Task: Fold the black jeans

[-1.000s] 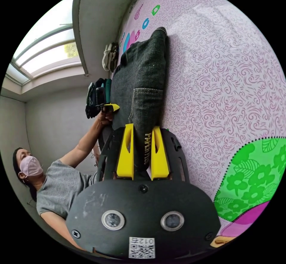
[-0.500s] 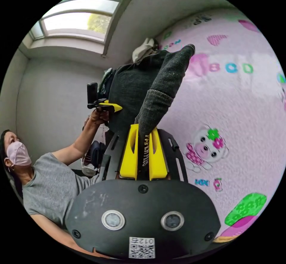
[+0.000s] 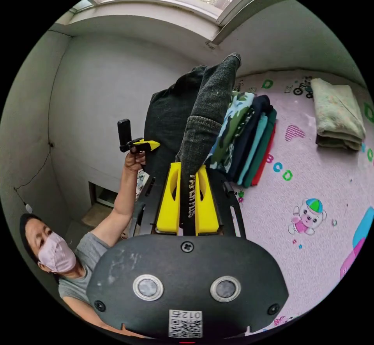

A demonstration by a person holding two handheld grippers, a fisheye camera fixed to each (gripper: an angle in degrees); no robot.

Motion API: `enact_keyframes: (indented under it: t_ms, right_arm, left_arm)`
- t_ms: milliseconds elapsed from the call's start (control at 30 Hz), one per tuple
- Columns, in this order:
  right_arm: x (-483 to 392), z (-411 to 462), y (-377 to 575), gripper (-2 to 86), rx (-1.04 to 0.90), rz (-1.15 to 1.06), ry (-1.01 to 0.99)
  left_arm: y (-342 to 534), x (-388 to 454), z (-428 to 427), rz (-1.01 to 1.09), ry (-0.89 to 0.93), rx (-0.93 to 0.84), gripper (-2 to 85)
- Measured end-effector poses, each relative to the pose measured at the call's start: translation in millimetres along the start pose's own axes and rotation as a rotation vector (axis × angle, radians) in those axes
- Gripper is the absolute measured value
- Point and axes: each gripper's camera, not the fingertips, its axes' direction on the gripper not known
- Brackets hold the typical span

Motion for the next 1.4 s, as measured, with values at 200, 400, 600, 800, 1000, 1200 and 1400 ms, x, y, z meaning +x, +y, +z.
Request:
enact_keyframes:
  t_ms: [200,400,600,800,1000,1200,1400]
  right_arm:
    - [46.0,107.1,-68.9,5.6,-0.070,0.016,-0.009]
    - [104.0,175.0,-88.4,5.6,-0.105,0.040,0.009]
    - [169.2,218.9,-88.2,5.6,-0.099,0.088,-0.003]
    - [215.3,245.7,-86.6,5.6,-0.091,0.086,-0.025]
    - [275.2,279.4,-63.3,5.8,-0.011,0.180,-0.058]
    - [305.1,286.9,-46.7,7.5,0.055,0.252,-0.104]
    - [320.6,272.6,-16.8,9.4,0.076,0.239,-0.051]
  left_arm:
    - [19.2,-55.5,-80.2,-0.148,0.030,0.058,10.7]
    - [38.8,-83.4,-114.9,-0.221,0.085,0.083,10.7]
    - [54.9,-101.5,-137.6,-0.294,0.140,0.091,11.4]
    - [64.7,-101.1,-164.6,-0.290,0.208,0.102,11.3]
    - [85.0,-103.3,-180.9,-0.356,0.257,0.145,10.6]
    - [99.2,-77.0,-207.5,-0.358,0.242,0.206,10.0]
    - [134.3,-32.8,-262.0,-0.372,0.152,0.399,7.3]
